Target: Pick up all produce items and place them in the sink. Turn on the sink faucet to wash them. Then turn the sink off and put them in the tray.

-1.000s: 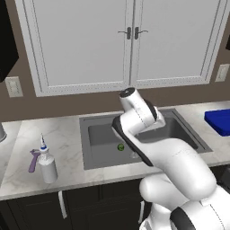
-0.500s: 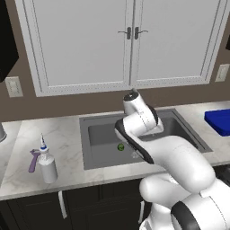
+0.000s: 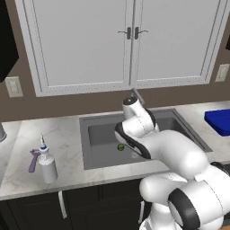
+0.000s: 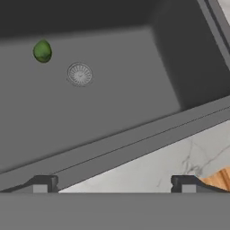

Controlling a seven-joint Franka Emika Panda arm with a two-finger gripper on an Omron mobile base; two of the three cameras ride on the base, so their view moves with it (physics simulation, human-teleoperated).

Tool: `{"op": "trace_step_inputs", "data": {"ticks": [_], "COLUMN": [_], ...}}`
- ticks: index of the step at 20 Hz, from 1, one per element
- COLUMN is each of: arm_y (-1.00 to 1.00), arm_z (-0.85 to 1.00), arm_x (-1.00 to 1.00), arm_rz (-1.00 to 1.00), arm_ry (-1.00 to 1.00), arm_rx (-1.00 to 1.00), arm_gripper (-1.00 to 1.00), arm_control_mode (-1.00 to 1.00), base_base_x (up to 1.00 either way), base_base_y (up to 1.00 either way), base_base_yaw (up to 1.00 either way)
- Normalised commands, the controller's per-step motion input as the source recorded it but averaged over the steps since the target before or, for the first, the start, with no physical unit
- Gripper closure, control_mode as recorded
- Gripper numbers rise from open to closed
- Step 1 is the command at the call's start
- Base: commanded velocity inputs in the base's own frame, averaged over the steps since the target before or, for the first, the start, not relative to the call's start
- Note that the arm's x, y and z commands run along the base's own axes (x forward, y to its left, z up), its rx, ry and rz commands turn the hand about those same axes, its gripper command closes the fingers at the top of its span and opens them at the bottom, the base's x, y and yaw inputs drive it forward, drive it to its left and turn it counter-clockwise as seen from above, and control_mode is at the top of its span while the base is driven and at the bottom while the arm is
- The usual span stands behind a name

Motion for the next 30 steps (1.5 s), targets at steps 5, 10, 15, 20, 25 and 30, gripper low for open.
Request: {"op": "trace_step_inputs", "data": {"ticks": [5, 10, 15, 20, 25, 30], "arm_y": [0.09, 0.08, 0.02, 0.00, 0.00, 0.04], "arm_z": [-0.25, -0.24, -0.23, -0.24, -0.26, -0.26], "arm_x": [0.29, 0.30, 0.28, 0.30, 0.30, 0.29], "arm_rz": [-0.04, -0.04, -0.03, -0.02, -0.02, -0.02], "arm_ry": [0.00, 0.00, 0.00, 0.00, 0.00, 0.00], "arm_rx": [0.02, 0.01, 0.01, 0.02, 0.02, 0.01], "arm_gripper": [-1.00, -1.00, -1.00, -1.00, -1.00, -1.00], "arm_control_mode": [-1.00, -1.00, -1.00, -1.00, -1.00, -1.00], "base_base_x": [0.00, 0.00, 0.00, 0.00, 0.00, 0.00], "base_base_y": [0.00, 0.00, 0.00, 0.00, 0.00, 0.00], "base_base_yaw": [0.00, 0.00, 0.00, 0.00, 0.00, 0.00]}}
